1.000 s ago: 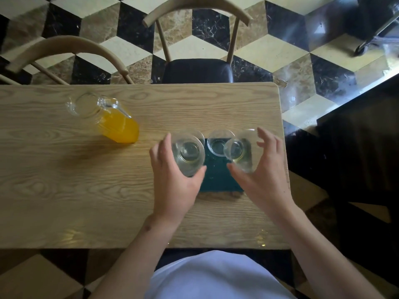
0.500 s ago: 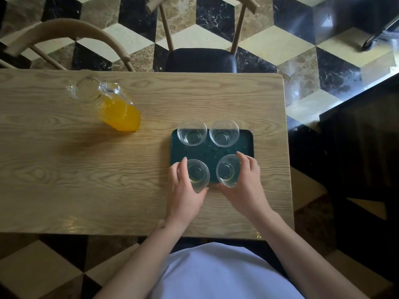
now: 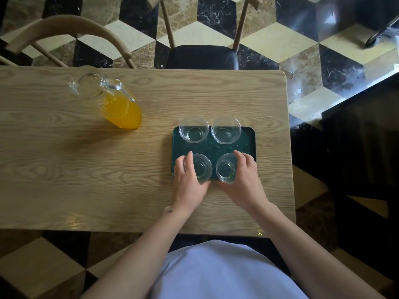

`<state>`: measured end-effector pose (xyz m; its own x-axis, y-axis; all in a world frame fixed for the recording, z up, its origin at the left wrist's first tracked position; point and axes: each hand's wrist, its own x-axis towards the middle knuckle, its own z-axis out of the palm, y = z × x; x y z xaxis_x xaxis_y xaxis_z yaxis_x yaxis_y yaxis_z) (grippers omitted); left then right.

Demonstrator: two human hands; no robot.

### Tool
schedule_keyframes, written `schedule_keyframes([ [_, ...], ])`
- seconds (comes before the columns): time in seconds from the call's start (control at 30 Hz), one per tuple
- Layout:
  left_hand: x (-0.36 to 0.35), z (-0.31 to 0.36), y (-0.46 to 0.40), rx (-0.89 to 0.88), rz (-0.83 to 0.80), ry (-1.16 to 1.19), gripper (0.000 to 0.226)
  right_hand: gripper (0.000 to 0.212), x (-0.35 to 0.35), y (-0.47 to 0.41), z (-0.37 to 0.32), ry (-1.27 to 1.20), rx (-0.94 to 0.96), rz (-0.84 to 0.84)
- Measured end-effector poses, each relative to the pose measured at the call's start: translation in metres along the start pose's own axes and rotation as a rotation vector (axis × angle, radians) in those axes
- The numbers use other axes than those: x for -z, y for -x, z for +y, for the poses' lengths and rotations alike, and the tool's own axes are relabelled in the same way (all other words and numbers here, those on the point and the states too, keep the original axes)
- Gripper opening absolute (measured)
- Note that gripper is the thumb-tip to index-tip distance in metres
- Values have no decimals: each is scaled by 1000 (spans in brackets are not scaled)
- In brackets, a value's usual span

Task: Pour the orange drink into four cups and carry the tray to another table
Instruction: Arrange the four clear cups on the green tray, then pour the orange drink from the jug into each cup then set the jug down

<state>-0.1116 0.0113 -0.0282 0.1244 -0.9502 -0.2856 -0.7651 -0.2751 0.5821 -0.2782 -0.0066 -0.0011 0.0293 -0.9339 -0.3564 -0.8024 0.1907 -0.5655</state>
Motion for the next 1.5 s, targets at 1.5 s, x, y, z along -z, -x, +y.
schedule_keyframes([
  [1.5,178,-132,-144,484,421,1344,67,40,-59,-152,-248,-159,384,-17],
])
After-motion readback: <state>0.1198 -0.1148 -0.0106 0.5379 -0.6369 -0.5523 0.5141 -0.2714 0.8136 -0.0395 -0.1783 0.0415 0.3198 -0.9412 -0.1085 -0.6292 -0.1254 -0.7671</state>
